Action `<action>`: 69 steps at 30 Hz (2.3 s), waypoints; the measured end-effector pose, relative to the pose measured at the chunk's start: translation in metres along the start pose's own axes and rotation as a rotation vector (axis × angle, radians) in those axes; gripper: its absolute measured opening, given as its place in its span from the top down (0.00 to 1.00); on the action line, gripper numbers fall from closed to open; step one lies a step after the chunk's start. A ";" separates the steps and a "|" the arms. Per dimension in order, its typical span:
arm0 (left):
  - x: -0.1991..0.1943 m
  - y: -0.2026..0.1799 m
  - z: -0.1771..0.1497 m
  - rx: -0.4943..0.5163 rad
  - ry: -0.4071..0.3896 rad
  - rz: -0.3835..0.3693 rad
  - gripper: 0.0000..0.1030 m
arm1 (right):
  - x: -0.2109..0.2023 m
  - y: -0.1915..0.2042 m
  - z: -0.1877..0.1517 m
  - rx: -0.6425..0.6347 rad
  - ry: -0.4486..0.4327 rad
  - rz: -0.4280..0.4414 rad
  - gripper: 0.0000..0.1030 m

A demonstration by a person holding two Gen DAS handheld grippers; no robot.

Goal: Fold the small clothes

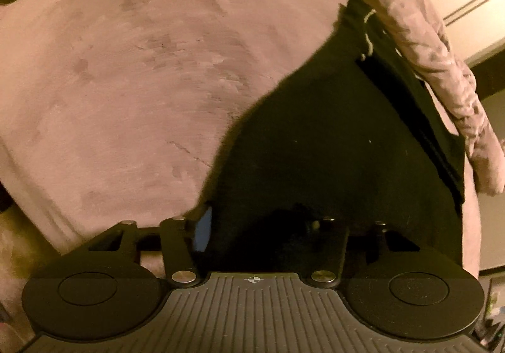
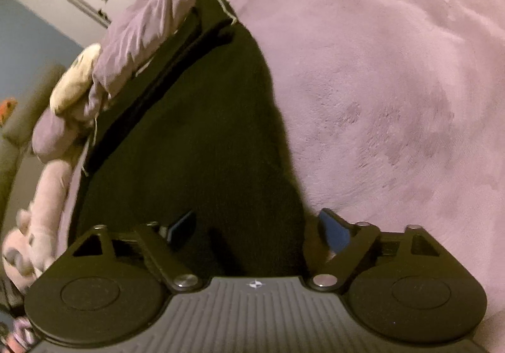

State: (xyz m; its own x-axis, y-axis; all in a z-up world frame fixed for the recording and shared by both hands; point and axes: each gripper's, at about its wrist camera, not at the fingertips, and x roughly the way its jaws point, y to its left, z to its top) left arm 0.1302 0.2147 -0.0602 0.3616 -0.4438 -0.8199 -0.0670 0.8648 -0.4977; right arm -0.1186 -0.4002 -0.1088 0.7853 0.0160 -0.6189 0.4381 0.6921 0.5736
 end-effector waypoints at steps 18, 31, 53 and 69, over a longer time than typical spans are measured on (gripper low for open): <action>-0.003 0.015 0.011 -0.045 -0.005 -0.025 0.55 | 0.001 -0.004 0.018 -0.004 -0.023 0.057 0.59; 0.002 0.005 0.009 -0.066 0.035 -0.169 0.83 | -0.006 -0.009 0.019 0.077 -0.051 0.210 0.76; 0.020 -0.009 -0.004 0.008 0.106 -0.127 0.82 | 0.007 0.003 0.004 0.019 0.021 0.126 0.82; -0.069 -0.027 -0.001 -0.074 -0.107 -0.368 0.91 | -0.059 0.008 0.017 0.136 -0.179 0.348 0.92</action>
State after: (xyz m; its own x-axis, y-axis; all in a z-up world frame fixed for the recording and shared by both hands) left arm 0.1062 0.2217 0.0102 0.4684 -0.6911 -0.5504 0.0199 0.6311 -0.7754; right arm -0.1544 -0.4080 -0.0585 0.9553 0.0977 -0.2790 0.1774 0.5655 0.8054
